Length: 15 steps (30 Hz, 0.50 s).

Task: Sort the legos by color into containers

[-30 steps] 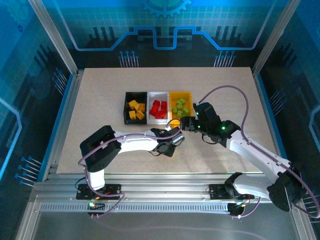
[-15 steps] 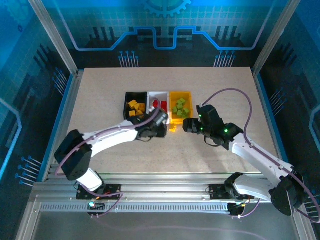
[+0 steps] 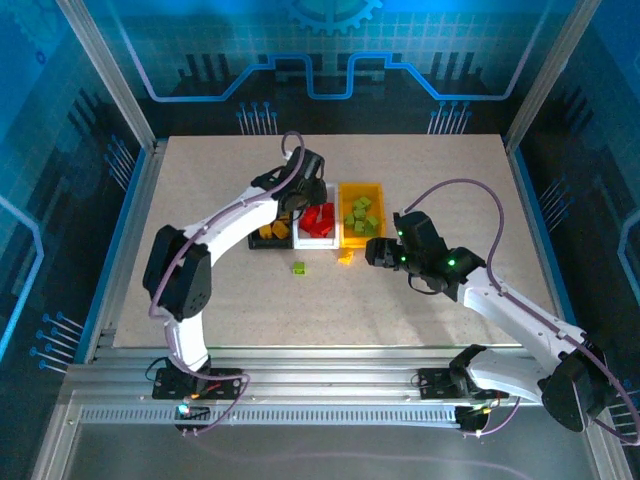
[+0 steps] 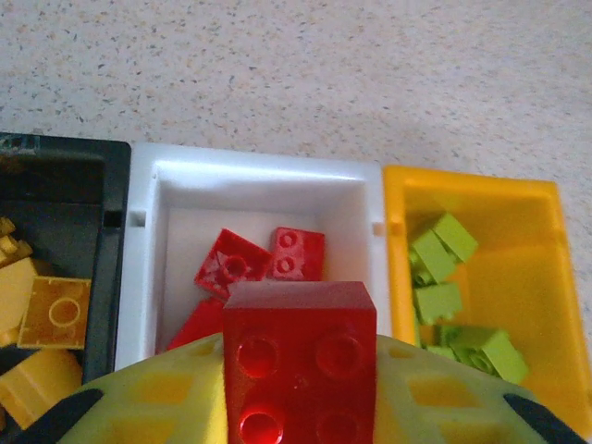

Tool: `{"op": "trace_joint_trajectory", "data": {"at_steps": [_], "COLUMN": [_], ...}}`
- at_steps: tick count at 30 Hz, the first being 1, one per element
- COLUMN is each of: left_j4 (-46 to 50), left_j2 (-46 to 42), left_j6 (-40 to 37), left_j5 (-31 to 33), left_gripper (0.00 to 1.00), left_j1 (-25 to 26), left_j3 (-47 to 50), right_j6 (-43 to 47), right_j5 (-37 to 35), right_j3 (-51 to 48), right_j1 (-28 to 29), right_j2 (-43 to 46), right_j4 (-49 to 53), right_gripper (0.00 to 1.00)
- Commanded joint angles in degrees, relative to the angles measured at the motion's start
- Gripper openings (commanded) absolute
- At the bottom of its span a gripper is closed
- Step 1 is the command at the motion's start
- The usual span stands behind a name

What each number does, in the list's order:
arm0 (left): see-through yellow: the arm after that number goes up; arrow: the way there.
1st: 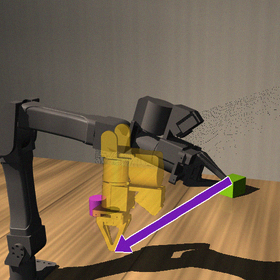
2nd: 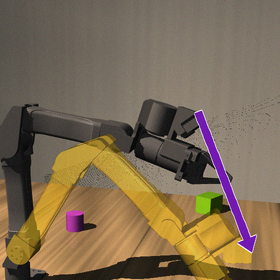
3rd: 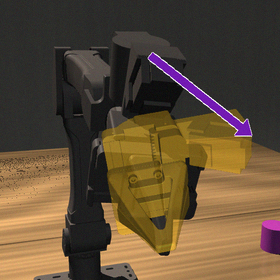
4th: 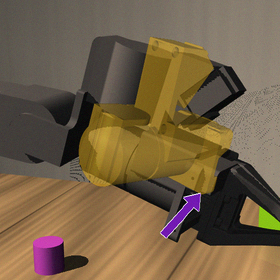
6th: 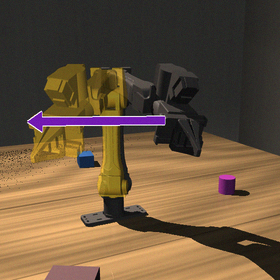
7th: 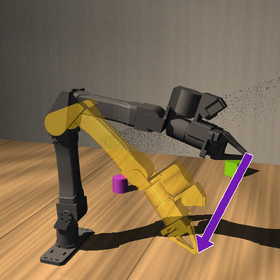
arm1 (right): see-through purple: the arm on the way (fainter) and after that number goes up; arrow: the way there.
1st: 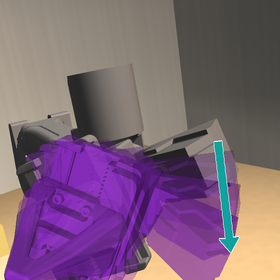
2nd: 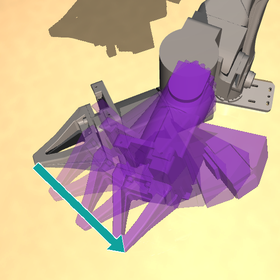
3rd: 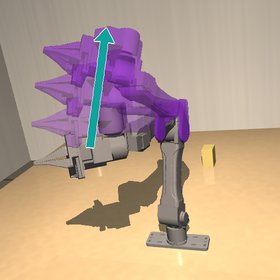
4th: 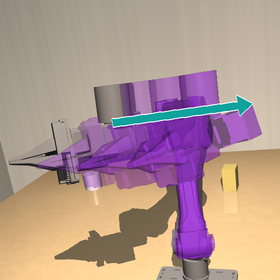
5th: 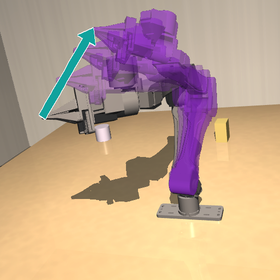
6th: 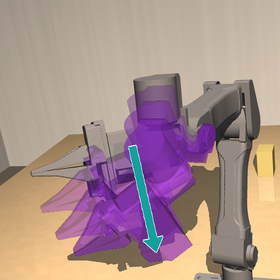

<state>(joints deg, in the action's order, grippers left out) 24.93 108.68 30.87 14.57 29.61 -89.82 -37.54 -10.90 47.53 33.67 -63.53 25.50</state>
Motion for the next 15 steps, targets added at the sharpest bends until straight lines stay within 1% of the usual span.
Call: {"op": "trace_joint_trajectory", "data": {"at_steps": [1, 6, 9, 12, 15], "left_j4": [3.88, 7.33, 9.43, 10.66, 8.51], "left_j2": [3.98, 8.90, 11.05, 11.22, 7.14], "left_j6": [-1.33, -1.69, -1.90, -1.57, -1.03], "left_j5": [1.86, 2.44, 2.11, 1.20, -1.24], "left_gripper": [0.38, 0.43, 0.47, 0.57, 0.69], "left_j1": [-0.65, -0.69, -0.60, -0.64, -0.07], "left_j3": [-5.70, -12.38, -15.57, -17.01, -13.36], "right_j6": [-1.42, -2.67, -3.06, -3.47, -3.93], "right_j5": [1.02, 1.45, 0.85, 0.51, -0.41], "right_j3": [-1.63, -3.09, -3.07, -2.97, -2.78], "right_j1": [-0.37, 0.38, 1.10, 1.65, 1.93], "right_j2": [-0.05, -0.59, -1.60, -2.29, -2.31], "right_j4": [-0.04, -1.30, -1.58, -1.80, -1.68], "right_gripper": [0.76, 0.76, 0.76, 0.76, 0.76]}}
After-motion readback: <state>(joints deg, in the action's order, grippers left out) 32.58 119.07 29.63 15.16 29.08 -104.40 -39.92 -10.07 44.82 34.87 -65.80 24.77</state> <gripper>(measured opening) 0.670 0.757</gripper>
